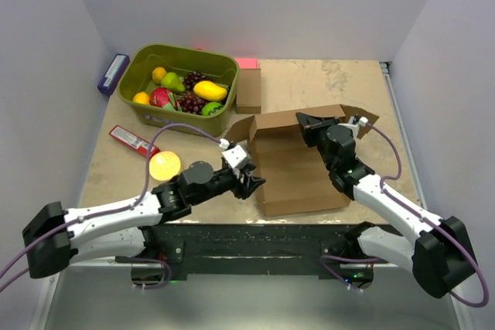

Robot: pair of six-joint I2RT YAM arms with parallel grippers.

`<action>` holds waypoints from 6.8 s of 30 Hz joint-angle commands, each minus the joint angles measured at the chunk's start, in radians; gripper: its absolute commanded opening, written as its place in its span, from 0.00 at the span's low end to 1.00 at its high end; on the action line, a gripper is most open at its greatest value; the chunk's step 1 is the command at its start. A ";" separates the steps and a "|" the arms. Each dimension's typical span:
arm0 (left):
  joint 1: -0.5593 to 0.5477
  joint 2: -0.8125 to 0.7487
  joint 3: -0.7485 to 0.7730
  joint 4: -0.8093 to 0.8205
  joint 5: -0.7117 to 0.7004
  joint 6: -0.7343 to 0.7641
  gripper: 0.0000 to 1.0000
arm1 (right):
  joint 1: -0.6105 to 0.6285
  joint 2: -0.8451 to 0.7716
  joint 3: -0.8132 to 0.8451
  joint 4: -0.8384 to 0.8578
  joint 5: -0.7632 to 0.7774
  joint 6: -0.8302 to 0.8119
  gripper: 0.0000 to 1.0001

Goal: Fold the paper box

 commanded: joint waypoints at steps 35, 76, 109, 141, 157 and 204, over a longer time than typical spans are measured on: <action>-0.001 0.612 -0.201 0.510 -0.165 -0.241 0.20 | 0.000 -0.124 0.001 -0.156 0.097 -0.036 0.00; 0.192 0.509 0.070 0.264 -0.130 -0.363 0.68 | 0.014 -0.220 -0.096 -0.154 0.011 0.019 0.00; 0.186 0.544 0.033 0.417 -0.288 -0.319 0.71 | 0.019 -0.185 -0.099 -0.140 0.033 0.027 0.00; 0.179 0.690 0.193 0.229 -0.368 -0.221 0.54 | 0.020 -0.187 -0.103 -0.127 0.016 0.035 0.00; 0.177 0.760 0.225 0.285 -0.347 -0.181 0.49 | 0.022 -0.150 -0.100 -0.101 -0.009 0.030 0.00; 0.045 0.915 0.274 0.608 -0.244 -0.181 0.34 | 0.028 -0.101 -0.137 -0.076 0.000 0.044 0.00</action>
